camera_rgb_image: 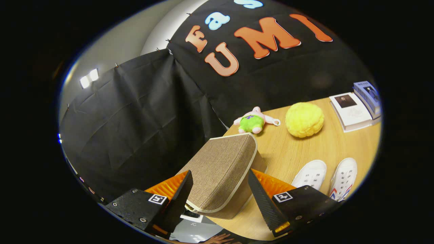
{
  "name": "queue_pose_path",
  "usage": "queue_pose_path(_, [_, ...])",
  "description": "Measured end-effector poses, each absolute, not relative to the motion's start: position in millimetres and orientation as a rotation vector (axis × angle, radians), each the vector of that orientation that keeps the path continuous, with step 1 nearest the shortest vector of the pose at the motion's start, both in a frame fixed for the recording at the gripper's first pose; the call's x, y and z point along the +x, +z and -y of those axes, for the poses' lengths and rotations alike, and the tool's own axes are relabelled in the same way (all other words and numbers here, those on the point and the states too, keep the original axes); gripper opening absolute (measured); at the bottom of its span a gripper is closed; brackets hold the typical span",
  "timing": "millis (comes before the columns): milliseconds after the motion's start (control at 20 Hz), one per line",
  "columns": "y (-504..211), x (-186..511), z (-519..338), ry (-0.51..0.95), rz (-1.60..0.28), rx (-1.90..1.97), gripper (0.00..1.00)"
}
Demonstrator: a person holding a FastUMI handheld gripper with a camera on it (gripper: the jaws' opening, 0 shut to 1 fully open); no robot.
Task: Open the storage box then place both shoes into the box .Put the left shoe in first, then the right shoe, with the right side of both shoes facing outward in a uniform manner.
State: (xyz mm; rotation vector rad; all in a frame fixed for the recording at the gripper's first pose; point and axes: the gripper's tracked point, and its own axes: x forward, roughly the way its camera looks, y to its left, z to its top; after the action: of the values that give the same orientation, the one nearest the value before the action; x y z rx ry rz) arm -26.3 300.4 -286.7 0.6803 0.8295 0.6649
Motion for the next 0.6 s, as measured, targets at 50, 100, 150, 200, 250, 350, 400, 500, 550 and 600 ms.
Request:
queue_pose_path(50, [-290, -29, -305, 0.670, -0.842, 0.706, 0.97])
queue_pose_path(100, [-297, -29, -310, 0.676, -0.863, 0.731, 0.97])
queue_pose_path(150, [-302, -29, -314, 0.676, -0.883, 0.760, 0.97])
queue_pose_path(200, [-308, -27, -318, 0.676, -0.897, 0.792, 0.97])
queue_pose_path(250, [-313, -26, -321, 0.674, -0.915, 0.819, 0.97])
queue_pose_path(350, [-325, -26, -329, 0.672, -0.944, 0.866, 0.97])
queue_pose_path(400, [-331, -24, -333, 0.673, -0.951, 0.888, 0.97])
queue_pose_path(500, [-341, -21, -340, 0.649, -0.962, 0.952, 0.97])
queue_pose_path(550, [-341, -18, -342, 0.645, -0.955, 0.995, 0.97])
queue_pose_path(600, [-341, -18, -345, 0.650, -0.959, 1.034, 0.97])
